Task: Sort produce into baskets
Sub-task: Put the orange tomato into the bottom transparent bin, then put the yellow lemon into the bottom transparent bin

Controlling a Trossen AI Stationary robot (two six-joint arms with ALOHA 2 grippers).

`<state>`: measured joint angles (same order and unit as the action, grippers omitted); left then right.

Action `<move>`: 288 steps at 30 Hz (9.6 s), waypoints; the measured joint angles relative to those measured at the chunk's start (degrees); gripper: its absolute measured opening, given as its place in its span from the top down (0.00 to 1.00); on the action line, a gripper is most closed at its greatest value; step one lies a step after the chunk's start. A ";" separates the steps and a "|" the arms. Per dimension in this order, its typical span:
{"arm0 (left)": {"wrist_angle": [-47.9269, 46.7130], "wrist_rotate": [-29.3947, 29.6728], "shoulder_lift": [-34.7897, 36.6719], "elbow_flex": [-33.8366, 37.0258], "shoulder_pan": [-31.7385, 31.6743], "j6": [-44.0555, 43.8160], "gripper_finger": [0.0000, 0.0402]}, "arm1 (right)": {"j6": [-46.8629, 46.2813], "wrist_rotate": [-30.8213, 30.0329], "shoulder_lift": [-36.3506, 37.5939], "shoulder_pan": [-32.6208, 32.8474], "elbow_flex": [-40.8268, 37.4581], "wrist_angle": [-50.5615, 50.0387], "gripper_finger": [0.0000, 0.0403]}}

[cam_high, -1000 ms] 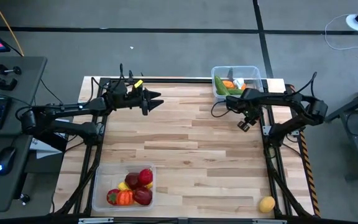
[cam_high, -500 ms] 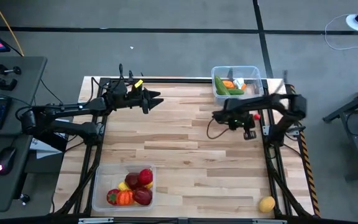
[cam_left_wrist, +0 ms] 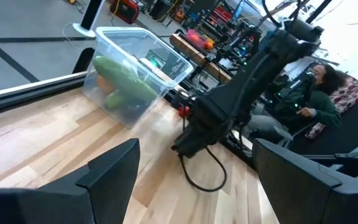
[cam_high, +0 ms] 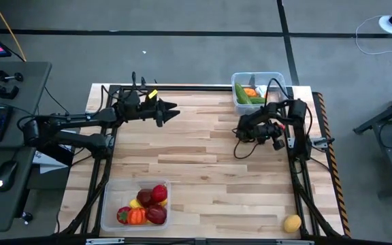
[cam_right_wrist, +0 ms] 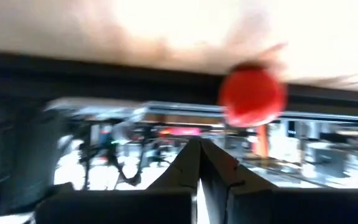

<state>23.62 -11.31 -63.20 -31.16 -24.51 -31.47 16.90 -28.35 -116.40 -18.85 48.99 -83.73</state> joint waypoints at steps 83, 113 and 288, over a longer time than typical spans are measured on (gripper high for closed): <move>-4.50 0.55 -0.02 0.00 1.09 0.11 0.25 | -10.68 0.80 13.90 0.87 1.16 8.66 1.00; -4.48 3.12 -0.02 0.00 1.12 -1.44 0.25 | -9.87 8.68 15.62 13.11 2.95 25.54 1.00; -4.50 -3.27 0.11 0.02 2.40 1.62 0.25 | -43.42 20.82 -3.55 41.67 77.56 -6.60 0.20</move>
<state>19.11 -14.58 -63.09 -31.14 -22.11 -29.85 -26.52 -7.53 -119.95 22.83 126.55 -90.33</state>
